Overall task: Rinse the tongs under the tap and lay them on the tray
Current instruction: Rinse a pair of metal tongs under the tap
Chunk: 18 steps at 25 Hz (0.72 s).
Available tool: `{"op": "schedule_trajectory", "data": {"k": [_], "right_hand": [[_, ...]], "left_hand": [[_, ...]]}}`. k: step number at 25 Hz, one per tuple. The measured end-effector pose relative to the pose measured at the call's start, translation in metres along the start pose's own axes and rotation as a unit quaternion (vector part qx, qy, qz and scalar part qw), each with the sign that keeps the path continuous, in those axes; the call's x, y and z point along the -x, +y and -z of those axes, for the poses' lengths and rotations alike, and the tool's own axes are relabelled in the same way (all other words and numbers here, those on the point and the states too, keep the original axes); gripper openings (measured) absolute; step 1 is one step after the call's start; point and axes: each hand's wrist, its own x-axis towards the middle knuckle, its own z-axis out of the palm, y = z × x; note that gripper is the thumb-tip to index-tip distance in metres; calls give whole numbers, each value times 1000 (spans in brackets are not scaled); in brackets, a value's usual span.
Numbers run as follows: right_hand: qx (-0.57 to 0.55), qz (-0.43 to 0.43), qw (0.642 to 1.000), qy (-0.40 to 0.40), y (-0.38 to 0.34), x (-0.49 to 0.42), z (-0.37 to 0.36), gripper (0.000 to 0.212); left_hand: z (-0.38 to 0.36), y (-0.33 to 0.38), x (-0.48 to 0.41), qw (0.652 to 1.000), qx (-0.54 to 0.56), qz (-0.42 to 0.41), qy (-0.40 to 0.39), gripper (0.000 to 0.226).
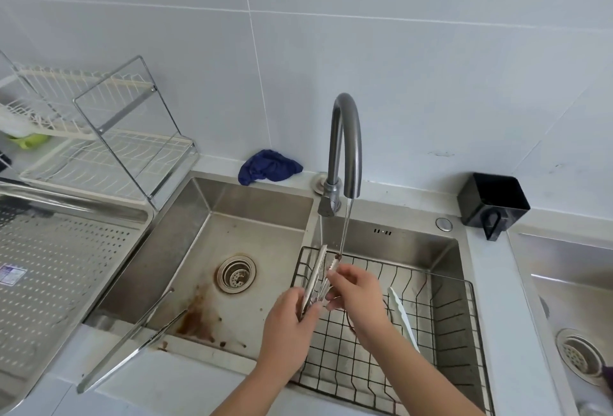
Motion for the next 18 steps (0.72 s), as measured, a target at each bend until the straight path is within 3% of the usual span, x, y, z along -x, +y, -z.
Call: {"op": "schedule_trajectory", "data": {"k": [4, 9, 14, 18], "right_hand": [[-25, -21, 999, 43, -4, -16, -4, 38], [31, -30, 998, 55, 1, -31, -7, 19], [-24, -40, 997, 62, 6, -43, -1, 24], [-97, -67, 993, 23, 9, -49, 7, 25]], "left_hand": [[-7, -2, -2, 999, -34, -6, -21, 14], [-12, -1, -7, 995, -99, -25, -10, 13], [-12, -3, -10, 985, -160, -57, -27, 37], [-10, -1, -16, 979, -193, -53, -38, 42]]}}
